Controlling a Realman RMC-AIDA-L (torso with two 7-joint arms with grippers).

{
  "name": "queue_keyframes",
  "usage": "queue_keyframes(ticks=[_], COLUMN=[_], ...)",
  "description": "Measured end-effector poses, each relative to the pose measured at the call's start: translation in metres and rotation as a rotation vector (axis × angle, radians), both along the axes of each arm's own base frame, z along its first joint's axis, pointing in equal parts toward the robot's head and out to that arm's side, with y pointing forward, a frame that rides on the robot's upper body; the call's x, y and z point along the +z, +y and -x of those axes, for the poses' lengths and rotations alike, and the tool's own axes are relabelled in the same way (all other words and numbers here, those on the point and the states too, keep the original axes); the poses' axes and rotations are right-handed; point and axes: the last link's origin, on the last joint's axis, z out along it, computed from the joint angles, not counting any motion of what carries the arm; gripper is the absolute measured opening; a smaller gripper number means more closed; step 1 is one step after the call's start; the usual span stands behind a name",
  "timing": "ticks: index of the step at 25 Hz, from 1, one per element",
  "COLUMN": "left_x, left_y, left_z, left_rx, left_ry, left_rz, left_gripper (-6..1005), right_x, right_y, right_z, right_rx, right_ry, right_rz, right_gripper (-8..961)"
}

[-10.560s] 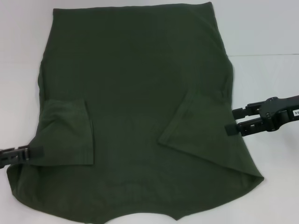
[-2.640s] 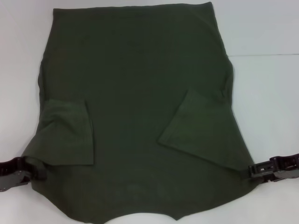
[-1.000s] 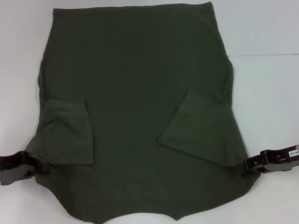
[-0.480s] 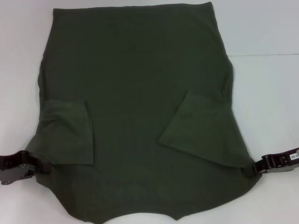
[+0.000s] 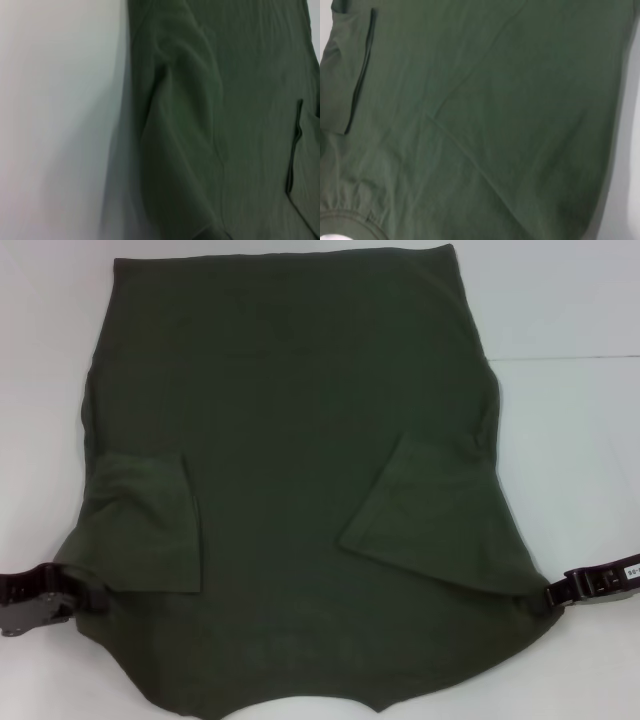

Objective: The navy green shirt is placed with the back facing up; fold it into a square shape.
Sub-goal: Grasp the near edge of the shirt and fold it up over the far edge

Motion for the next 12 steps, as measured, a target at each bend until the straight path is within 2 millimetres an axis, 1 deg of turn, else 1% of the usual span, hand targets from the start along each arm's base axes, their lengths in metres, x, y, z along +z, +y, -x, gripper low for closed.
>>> queue_keyframes(ticks=[6, 12], left_x=[0.004, 0.013], left_y=[-0.005, -0.011], left_z=[-0.005, -0.011], left_rx=[-0.065, -0.122], left_ry=[-0.018, -0.049], left_rz=[0.033, 0.071], left_gripper=[29, 30], right_x=[0.013, 0.029], right_y=[0.0, -0.009], right_z=[0.001, 0.002], right_rx=[0.055, 0.114], right_ry=[0.017, 0.057], right_rz=[0.0, 0.014], right_gripper=[27, 27])
